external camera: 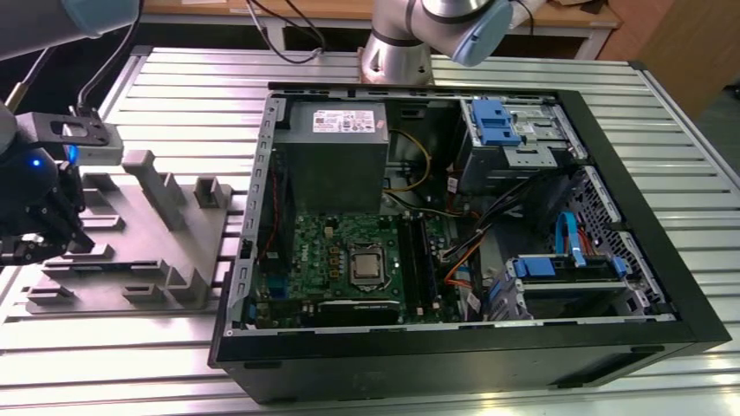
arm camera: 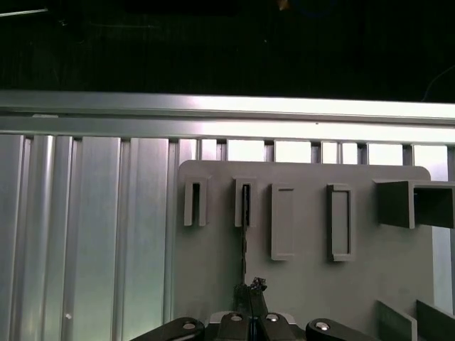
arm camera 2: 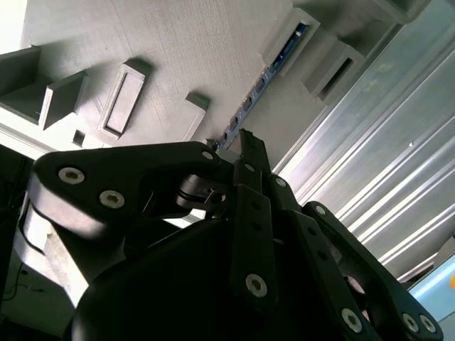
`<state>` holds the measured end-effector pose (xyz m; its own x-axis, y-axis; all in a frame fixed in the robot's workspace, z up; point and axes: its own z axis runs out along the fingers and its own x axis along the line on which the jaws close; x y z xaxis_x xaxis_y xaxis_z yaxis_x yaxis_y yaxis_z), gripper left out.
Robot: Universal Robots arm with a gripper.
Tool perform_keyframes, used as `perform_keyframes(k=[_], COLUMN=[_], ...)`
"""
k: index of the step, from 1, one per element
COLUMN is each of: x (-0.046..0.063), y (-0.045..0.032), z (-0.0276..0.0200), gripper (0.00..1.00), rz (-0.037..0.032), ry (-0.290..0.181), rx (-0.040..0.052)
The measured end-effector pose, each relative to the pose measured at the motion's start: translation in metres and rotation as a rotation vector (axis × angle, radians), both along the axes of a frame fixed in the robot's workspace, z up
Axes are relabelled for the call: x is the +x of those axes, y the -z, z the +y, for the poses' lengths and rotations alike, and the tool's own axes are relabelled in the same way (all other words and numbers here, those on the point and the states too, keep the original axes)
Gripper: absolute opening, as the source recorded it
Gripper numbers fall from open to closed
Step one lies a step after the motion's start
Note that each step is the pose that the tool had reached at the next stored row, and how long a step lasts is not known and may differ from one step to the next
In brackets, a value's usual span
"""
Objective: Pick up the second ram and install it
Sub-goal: 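Pick up the second ram and move it above second insertion slot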
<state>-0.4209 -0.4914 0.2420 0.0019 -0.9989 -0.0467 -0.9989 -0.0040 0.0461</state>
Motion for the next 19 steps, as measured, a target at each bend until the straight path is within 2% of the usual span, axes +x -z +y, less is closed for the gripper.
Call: perform_keyframes(k=[4, 11, 19], x=[-0.001, -0.003, -0.004], y=[0.0023, 0.0129, 0.0203], z=[0.0, 0.0, 0.0], gripper=[0.07, 0.07, 0.07], rz=[0.0, -0.0001, 0.0], ry=[0.0, 0.0, 0.0], rx=[0.0, 0.0001, 0.0])
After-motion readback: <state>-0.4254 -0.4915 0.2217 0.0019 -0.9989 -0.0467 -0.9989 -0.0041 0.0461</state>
